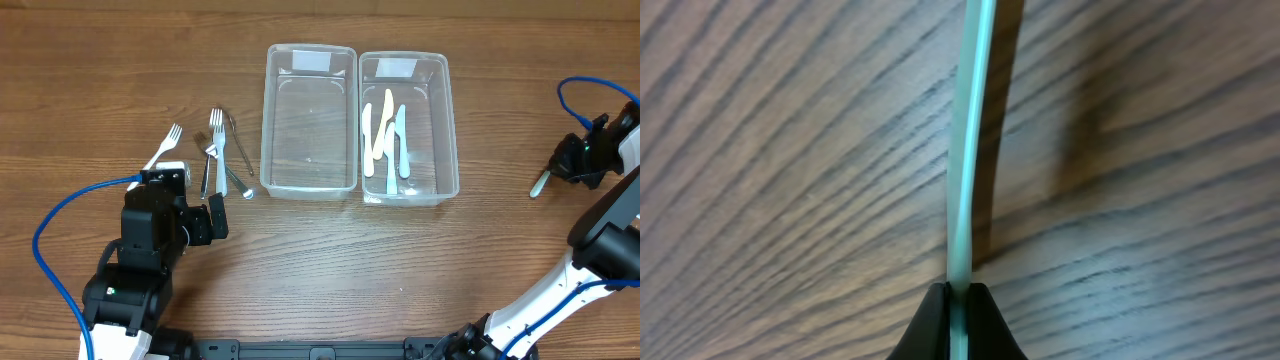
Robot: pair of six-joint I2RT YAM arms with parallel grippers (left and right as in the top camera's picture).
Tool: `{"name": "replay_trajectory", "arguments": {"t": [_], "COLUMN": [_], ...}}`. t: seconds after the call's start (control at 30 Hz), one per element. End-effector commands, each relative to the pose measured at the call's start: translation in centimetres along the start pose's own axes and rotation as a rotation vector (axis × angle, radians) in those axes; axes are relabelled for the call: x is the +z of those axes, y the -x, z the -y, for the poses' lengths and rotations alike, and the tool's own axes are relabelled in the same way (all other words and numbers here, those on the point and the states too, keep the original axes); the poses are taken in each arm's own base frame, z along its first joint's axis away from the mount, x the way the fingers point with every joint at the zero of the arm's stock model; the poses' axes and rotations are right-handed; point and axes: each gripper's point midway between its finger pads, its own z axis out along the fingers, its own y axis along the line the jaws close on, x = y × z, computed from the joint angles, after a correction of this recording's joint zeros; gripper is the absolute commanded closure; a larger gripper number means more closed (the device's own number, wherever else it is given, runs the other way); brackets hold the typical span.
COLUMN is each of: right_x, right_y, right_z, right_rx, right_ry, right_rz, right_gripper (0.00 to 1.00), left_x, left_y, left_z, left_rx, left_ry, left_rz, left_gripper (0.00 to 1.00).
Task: Pack container
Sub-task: 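Move the right gripper to the last white knife and grasp it, then carry the last knife into the right container and release it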
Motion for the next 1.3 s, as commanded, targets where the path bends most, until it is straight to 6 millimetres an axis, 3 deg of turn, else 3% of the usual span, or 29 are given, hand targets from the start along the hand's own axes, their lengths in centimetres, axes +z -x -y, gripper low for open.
{"name": "replay_trajectory", "arguments": {"t": [0.0, 0.13, 0.4, 0.53, 0.67, 0.8, 0.93, 1.17, 1.27], "right_x": [-1.4, -3.7, -11.0, -14.5, -17.4, -18.8, -16.9, -9.4, -7.3], "right_y": [0.2, 1.0, 2.0, 1.4, -0.4, -2.6, -5.9, -11.5, -13.0], "right_z": [-2.2, -3.1, -7.7, -11.4, -16.4, -21.0, -25.7, -29.7, -30.7], "right_rx": [-0.020, -0.036, -0.085, -0.173, -0.294, -0.405, -0.517, -0.652, -0.691], "right_ry": [0.074, 0.097, 0.199, 0.226, 0.265, 0.308, 0.327, 0.280, 0.268], "right_rz": [0.040, 0.100, 0.264, 0.337, 0.391, 0.407, 0.326, 0.139, 0.113], "right_gripper": [0.96, 0.96, 0.96, 0.96, 0.96, 0.96, 0.96, 0.96, 0.96], "left_x": [-0.5, -0.5, -0.5, -0.5, -0.5, -0.5, -0.4, -0.5, -0.5], "left_y": [1.1, 1.1, 1.0, 1.1, 1.1, 1.0, 1.1, 1.1, 1.1], "left_z": [0.0, 0.0, 0.0, 0.0, 0.0, 0.0, 0.0, 0.0, 0.0], "left_rx": [0.014, 0.014, 0.014, 0.014, 0.014, 0.014, 0.014, 0.015, 0.014], "left_ry": [0.001, 0.001, 0.001, 0.001, 0.001, 0.001, 0.001, 0.001, 0.001], "left_rz": [0.026, 0.026, 0.025, 0.025, 0.025, 0.025, 0.025, 0.025, 0.025], "left_gripper": [0.00, 0.00, 0.00, 0.00, 0.00, 0.00, 0.00, 0.00, 0.00]}}
